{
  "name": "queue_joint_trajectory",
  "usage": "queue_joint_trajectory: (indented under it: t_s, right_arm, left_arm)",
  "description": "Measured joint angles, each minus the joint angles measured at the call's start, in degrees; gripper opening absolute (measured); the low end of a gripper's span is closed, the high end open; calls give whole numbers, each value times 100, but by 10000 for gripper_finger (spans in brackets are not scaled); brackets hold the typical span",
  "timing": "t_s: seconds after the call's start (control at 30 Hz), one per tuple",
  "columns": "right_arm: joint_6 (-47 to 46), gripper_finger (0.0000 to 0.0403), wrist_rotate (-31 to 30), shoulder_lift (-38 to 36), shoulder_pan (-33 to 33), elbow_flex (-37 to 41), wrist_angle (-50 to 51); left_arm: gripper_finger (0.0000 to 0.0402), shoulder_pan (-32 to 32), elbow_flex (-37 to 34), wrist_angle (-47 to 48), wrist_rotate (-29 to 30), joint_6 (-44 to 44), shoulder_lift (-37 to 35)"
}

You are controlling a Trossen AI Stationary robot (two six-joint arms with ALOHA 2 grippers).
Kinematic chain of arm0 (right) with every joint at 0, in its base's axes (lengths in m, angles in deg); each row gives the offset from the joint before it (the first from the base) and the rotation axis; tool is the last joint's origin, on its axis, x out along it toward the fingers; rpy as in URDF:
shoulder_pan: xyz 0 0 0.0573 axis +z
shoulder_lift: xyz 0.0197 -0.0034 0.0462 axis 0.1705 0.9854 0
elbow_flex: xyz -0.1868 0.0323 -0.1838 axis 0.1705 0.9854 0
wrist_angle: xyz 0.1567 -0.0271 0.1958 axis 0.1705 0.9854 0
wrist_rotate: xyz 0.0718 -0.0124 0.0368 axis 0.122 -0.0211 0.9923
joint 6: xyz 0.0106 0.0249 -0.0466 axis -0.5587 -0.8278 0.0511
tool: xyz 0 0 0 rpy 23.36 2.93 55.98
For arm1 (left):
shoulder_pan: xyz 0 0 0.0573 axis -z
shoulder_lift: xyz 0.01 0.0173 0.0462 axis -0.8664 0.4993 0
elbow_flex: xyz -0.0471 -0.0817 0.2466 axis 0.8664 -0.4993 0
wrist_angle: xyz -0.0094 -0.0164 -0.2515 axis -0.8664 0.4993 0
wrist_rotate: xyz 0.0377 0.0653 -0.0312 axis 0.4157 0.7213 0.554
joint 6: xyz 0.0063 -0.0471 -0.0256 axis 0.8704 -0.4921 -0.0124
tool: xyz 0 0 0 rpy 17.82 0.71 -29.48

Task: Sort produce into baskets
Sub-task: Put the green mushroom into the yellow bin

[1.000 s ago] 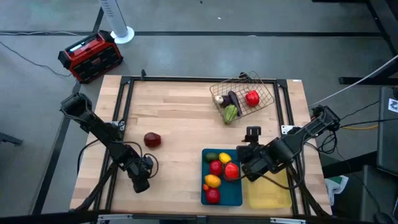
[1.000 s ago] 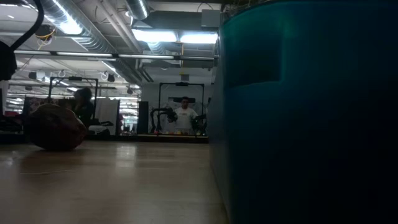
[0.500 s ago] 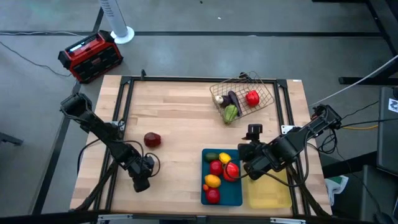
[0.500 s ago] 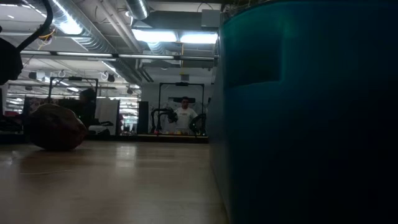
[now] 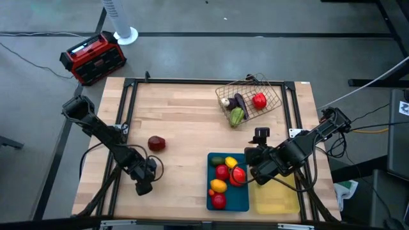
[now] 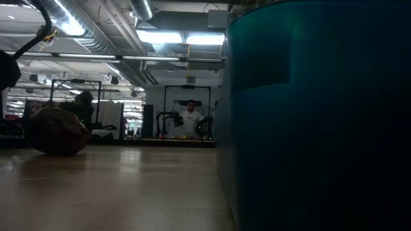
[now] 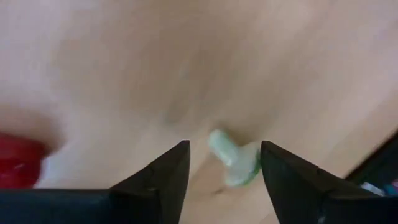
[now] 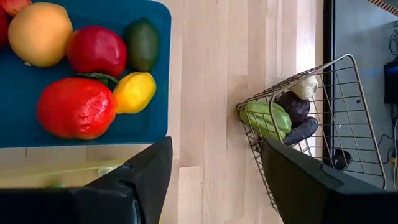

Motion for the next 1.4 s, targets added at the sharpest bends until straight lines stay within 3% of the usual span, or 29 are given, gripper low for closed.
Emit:
queue_joint_trajectory:
  t_s: [0.3,0.47,0.73,0.93,1.1,1.4]
  right_arm:
    - [-17,241,-28,-130,0,212,-146]
    - [-422,241,-37,-1015,-7,1642,-1190]
    - [-1154,241,55,-2608,0,4319,-3734]
    - [-1216,241,113,-3116,0,5428,-5259]
    - [-1187,241,111,-3129,0,5745,-5862]
    - [-1174,241,2,-3108,0,5788,-6097]
  left_arm:
    - [207,252,-2,142,28,-158,0]
    - [207,462,-2,247,33,-170,0]
    - [208,733,-2,505,304,-103,2]
    - [205,861,-2,508,330,-121,3]
    - [168,965,-2,592,325,51,193]
    - [90,905,13,657,243,323,388]
